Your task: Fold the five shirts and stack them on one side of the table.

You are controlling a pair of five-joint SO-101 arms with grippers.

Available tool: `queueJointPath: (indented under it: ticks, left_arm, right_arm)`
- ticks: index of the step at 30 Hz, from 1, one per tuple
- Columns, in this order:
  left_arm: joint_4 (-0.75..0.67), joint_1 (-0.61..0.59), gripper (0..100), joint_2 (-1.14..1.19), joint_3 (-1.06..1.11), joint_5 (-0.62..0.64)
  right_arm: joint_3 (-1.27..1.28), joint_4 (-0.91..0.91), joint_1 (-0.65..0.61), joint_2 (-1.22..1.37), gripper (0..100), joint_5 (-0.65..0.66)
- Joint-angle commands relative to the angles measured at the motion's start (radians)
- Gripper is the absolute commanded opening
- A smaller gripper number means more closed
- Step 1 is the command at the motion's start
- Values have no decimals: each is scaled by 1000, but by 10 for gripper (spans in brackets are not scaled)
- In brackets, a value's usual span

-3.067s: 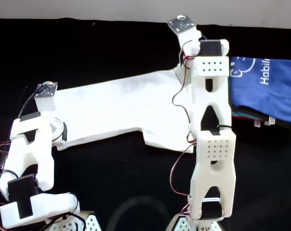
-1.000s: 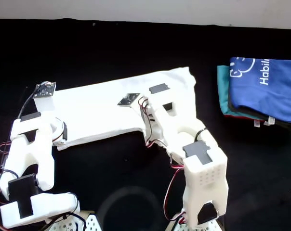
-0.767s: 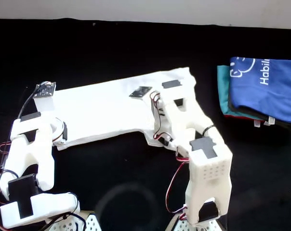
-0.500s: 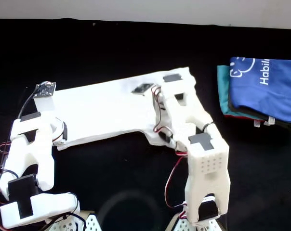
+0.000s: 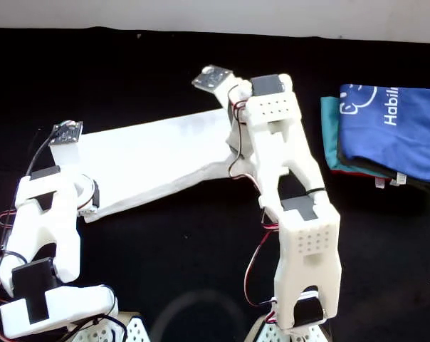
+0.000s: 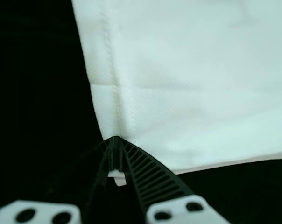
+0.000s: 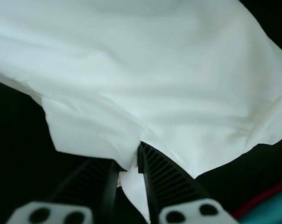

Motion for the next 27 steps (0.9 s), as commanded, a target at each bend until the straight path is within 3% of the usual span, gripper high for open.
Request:
queueJointPath:
  ticks: [1,6,8,12,17,23,27]
  left_arm:
    - [-11,-1,9,-1,4,9]
    - [-11,-1,9,-1,4,9]
    - [-11,-1,9,-1,4,9]
    - [-11,-1,9,-1,4,9]
    - [-11,-1,9,-1,4,9]
    - [-11,-1,9,-1,4,9]
    - [-11,-1,9,-1,4,9]
  right_arm:
    - [-70,-81,15,48,5,11]
    - [-194,-133,15,194,18,6]
    - [-271,-130,15,246,72,-20]
    - [-441,-137,28,314,203,-239]
    - [-636,-128,59,355,202,-428]
    - [-760,73,61,358,199,-454]
    - [-769,213,45,369,56,-454]
